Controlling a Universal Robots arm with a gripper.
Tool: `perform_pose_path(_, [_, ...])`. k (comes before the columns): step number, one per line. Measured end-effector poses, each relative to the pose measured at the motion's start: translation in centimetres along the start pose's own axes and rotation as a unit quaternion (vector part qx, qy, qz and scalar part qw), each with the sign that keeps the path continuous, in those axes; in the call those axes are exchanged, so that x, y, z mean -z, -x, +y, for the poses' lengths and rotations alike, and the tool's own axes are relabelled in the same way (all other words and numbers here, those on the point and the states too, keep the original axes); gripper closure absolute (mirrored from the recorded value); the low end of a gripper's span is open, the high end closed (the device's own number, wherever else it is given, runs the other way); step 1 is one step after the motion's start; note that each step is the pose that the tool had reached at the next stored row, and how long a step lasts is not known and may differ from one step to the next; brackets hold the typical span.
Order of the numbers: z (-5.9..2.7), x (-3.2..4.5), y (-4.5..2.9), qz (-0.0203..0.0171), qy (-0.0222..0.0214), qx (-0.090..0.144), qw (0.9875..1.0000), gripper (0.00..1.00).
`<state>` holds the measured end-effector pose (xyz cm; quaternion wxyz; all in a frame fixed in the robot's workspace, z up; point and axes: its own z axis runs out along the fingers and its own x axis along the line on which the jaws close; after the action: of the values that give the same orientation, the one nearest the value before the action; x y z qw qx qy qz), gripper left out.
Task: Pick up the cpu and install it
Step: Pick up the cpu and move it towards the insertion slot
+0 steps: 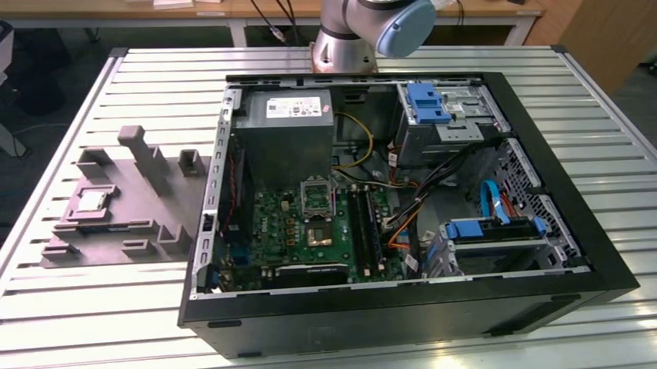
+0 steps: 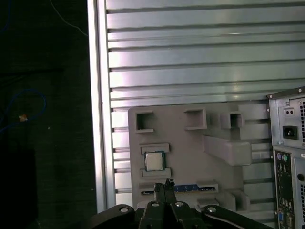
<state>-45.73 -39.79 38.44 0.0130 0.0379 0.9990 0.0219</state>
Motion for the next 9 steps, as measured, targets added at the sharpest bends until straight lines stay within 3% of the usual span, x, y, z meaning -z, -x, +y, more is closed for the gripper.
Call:
perform_pose_path(6, [0.00, 0.01, -0.05, 0.0001, 0.0000, 0.000, 1.0000, 0.89])
perform_pose_path(9, [0.00, 0.00, -0.07, 0.0000, 0.0000, 0.000, 1.0000, 0.77])
